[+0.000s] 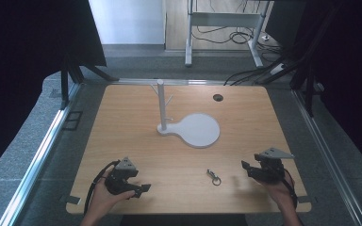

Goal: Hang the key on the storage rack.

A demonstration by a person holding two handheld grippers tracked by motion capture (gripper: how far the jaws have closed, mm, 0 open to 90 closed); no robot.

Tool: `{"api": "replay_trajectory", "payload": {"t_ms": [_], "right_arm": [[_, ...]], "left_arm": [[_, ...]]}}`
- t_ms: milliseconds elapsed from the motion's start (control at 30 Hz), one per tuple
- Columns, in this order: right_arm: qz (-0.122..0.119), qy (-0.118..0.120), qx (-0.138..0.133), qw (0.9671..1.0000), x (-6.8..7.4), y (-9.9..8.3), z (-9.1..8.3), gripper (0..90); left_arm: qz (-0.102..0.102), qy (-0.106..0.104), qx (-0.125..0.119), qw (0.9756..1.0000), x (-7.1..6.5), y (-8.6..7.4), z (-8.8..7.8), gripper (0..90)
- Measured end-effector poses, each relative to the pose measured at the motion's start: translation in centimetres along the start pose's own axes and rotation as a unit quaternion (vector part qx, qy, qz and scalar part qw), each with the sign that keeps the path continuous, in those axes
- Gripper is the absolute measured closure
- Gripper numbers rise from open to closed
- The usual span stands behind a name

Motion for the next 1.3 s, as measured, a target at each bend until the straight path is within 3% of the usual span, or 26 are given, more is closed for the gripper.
{"api": "replay_trajectory", "payload": {"t_ms": [167, 400, 767, 1067, 1300], "right_arm": [[0.003, 0.011, 0.019, 0.9998, 0.1, 0.8, -0.5, 38.1], [-0.024, 0.018, 0.065, 0.9974, 0.4, 1.3, -0.4, 41.6], [-0.048, 0.047, 0.082, 0.9944, 1.4, 2.7, -0.7, 44.2], [-0.064, 0.054, 0.097, 0.9917, 2.4, 3.8, -0.5, 44.9], [-0.074, 0.07, 0.12, 0.9876, 3.6, 4.3, 0.0, 46.6]], "left_arm": [[-0.001, 0.002, 0.0, 1.0, 0.2, -0.1, -0.1, 23.5], [0.0, -0.002, -0.007, 1.0, 0.0, 0.1, -0.5, 23.4], [0.0, -0.003, -0.001, 1.0, -0.2, 0.1, -0.1, 23.3], [-0.001, -0.004, -0.008, 1.0, 0.0, 0.1, -0.5, 23.4], [-0.003, -0.008, -0.011, 0.9999, 0.0, 0.1, -0.5, 23.3]]}}
Point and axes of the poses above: each handheld gripper's, and its own axes: z roughly forward along the jaws, y roughly out of its top, x roughly to its left, the point moved 4 cm from there along z, roughly forward along the jaws, and after that the axes turned 12 degrees about -x, right-handed, at the moved point
